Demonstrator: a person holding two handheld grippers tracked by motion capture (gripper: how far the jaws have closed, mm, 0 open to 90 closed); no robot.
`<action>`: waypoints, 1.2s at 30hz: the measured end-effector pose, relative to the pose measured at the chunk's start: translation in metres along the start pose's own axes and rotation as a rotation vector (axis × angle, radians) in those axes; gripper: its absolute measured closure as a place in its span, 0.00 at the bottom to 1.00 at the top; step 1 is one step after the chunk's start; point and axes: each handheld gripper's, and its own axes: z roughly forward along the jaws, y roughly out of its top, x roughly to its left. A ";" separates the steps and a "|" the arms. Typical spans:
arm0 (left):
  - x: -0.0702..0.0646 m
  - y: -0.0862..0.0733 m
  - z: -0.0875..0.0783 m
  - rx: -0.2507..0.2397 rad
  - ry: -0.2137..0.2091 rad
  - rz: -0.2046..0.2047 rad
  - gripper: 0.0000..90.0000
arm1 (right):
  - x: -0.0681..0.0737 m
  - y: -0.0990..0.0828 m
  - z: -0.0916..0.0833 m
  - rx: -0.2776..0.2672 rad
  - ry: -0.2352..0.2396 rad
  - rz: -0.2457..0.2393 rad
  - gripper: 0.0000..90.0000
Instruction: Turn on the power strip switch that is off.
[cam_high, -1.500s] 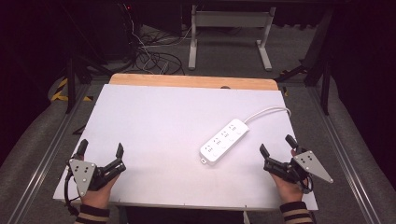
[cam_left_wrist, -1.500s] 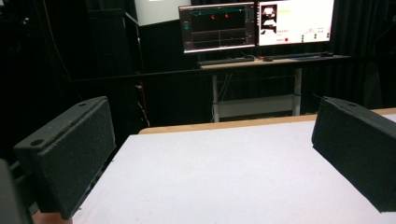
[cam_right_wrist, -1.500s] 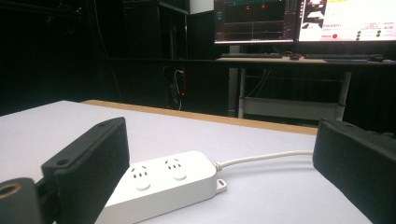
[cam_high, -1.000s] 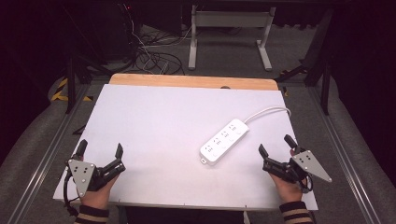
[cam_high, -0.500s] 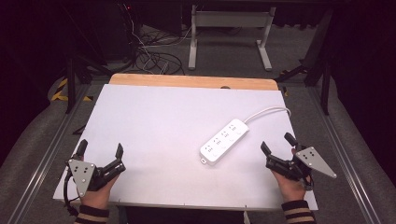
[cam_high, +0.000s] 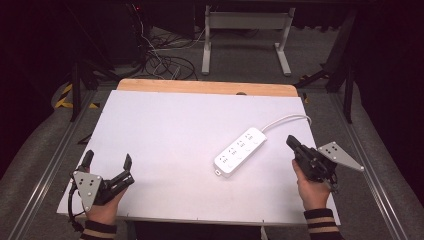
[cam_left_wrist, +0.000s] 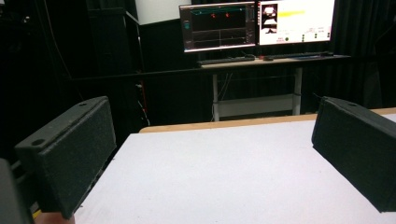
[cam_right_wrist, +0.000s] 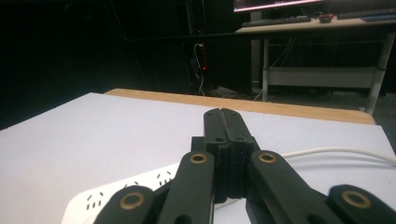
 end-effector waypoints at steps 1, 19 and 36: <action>0.000 0.000 0.000 0.002 0.000 0.000 0.00 | 0.001 0.004 0.005 0.025 0.003 -0.003 1.00; -0.001 -0.001 0.000 0.007 -0.010 0.000 0.00 | 0.004 0.016 0.077 0.411 -0.011 -0.023 1.00; 0.000 0.000 -0.004 0.006 -0.005 0.012 0.00 | 0.020 -0.013 0.113 0.492 0.048 -0.135 1.00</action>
